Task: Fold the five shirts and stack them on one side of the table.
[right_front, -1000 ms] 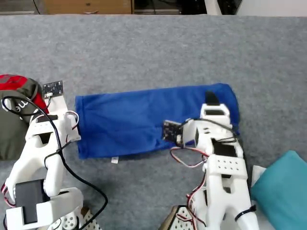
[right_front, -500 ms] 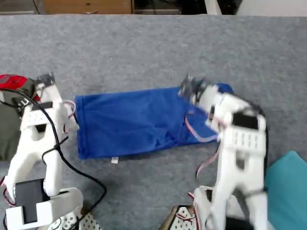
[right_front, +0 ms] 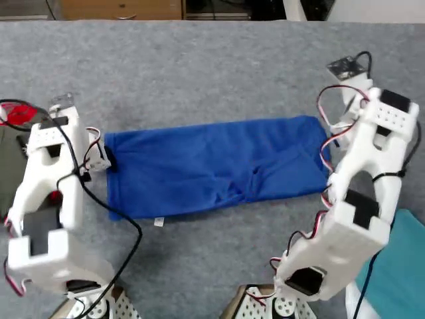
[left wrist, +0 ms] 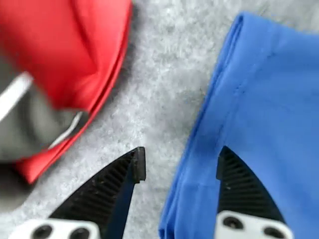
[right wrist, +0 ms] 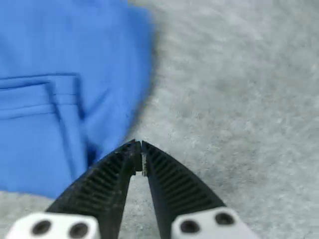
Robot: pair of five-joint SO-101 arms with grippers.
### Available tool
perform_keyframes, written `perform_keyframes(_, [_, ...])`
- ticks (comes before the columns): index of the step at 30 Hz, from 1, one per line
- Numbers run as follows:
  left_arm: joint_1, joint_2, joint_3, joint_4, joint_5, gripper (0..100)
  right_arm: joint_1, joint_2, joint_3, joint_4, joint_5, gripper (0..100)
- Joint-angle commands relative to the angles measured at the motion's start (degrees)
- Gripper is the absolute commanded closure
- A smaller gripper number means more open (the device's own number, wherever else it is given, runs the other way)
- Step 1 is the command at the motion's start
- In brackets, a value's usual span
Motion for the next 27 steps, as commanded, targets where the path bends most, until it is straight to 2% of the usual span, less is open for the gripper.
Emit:
perform_keyframes(1, [-0.62,4.79,-6.07,0.62,-1.93,76,1.80,2.15,-3.30,-0.79,-0.97,99.4])
perform_keyframes(9, [0.88,7.60,-8.35,0.18,-1.93,77,3.65,6.29,1.71,-7.56,-7.65,99.4])
perform_keyframes(17, [4.75,8.84,-4.40,-1.58,-1.93,98,3.74,6.37,8.04,-14.77,-11.69,99.4])
perform_keyframes(27, [5.36,8.66,-4.66,-1.85,-1.85,98,5.58,6.02,9.19,-16.53,-16.26,99.4])
